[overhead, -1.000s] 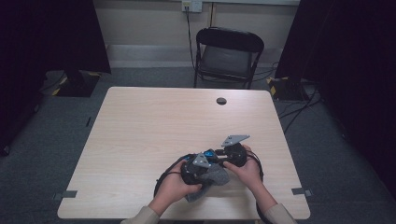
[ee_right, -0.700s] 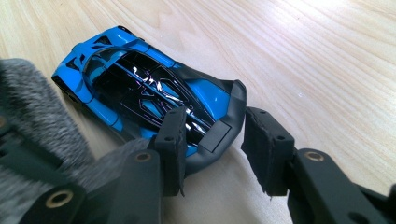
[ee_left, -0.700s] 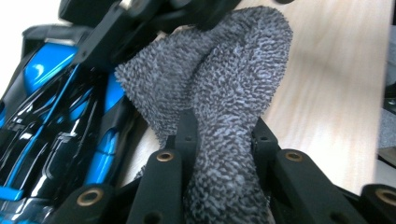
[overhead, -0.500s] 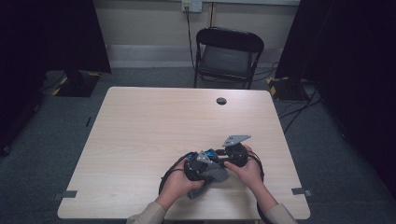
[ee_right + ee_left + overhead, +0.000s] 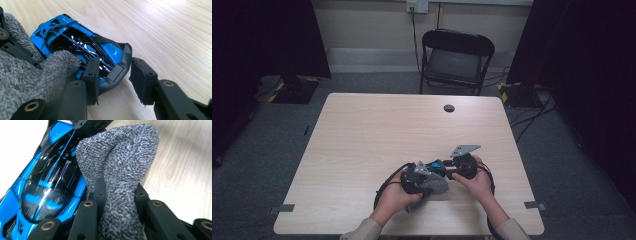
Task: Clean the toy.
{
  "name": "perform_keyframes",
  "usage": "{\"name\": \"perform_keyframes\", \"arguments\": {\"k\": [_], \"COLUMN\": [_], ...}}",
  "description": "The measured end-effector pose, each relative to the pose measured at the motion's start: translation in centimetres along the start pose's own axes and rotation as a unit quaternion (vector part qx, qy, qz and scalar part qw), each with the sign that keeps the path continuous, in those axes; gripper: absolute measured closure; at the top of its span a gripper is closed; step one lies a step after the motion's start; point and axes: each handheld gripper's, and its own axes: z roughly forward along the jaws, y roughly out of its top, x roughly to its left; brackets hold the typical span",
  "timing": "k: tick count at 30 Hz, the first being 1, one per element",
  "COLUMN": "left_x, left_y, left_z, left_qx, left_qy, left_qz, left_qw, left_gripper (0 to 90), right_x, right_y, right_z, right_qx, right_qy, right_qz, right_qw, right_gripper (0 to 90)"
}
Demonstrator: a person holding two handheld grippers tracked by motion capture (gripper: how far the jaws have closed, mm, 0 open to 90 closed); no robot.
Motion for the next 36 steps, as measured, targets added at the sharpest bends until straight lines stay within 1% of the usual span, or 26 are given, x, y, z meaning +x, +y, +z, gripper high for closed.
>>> {"name": "perform_keyframes", "arguments": {"k": [1, 4, 7, 10, 16, 17, 19, 20, 23, 27, 29, 36], "left_x": [0.0, 0.2, 0.3, 0.3, 0.3, 0.4, 0.4, 0.5, 0.7, 0.9, 0.9, 1.0], "left_y": [-0.1, -0.4, -0.6, -0.8, -1.5, -1.7, -2.0, -2.2, -2.7, -3.1, -3.3, -3.8], "left_z": [-0.1, -0.4, -0.7, -0.9, -1.3, -1.5, -1.9, -2.1, -2.6, -3.1, -3.2, -3.7], "left_qx": [-0.003, 0.001, 0.000, 0.002, -0.002, 0.001, -0.001, 0.002, 0.000, 0.002, 0.000, 0.001], "left_qy": [0.000, 0.002, 0.003, 0.004, 0.006, 0.007, 0.008, 0.008, 0.008, 0.013, 0.012, 0.016], "left_qz": [-0.005, -0.003, -0.006, -0.002, -0.007, -0.005, -0.009, -0.007, -0.013, -0.013, -0.017, -0.015], "left_qw": [1.0000, 1.0000, 1.0000, 1.0000, 1.0000, 1.0000, 0.9999, 0.9999, 0.9999, 0.9998, 0.9998, 0.9998], "left_gripper": [71.8, 71.8, 71.8, 71.8, 71.8, 71.8, 71.8, 71.8, 71.8, 71.8, 71.8, 71.8], "right_x": [0.0, 0.0, 0.0, 0.0, 0.0, 0.0, 0.0, 0.0, 0.0, 0.1, 0.1, 0.1], "right_y": [0.0, 0.0, 0.0, 0.0, 0.1, 0.1, 0.1, 0.1, 0.1, 0.1, 0.1, 0.2], "right_z": [0.0, 0.0, 0.0, 0.0, 0.0, 0.0, 0.0, 0.0, 0.0, 0.0, 0.0, 0.0], "right_qx": [0.000, 0.000, 0.000, 0.001, 0.002, 0.002, 0.003, 0.003, 0.003, 0.004, 0.004, 0.004], "right_qy": [0.000, -0.001, 0.000, -0.001, -0.001, -0.001, -0.001, -0.001, -0.001, -0.001, -0.001, -0.002], "right_qz": [0.000, -0.001, 0.000, -0.001, -0.004, -0.004, -0.005, -0.004, -0.005, -0.005, -0.004, -0.005], "right_qw": [1.0000, 1.0000, 1.0000, 1.0000, 1.0000, 1.0000, 1.0000, 1.0000, 1.0000, 1.0000, 1.0000, 1.0000], "right_gripper": [59.6, 59.6, 59.6, 59.6, 59.6, 59.6, 59.6, 59.6, 59.6, 59.6, 59.6, 59.6]}}
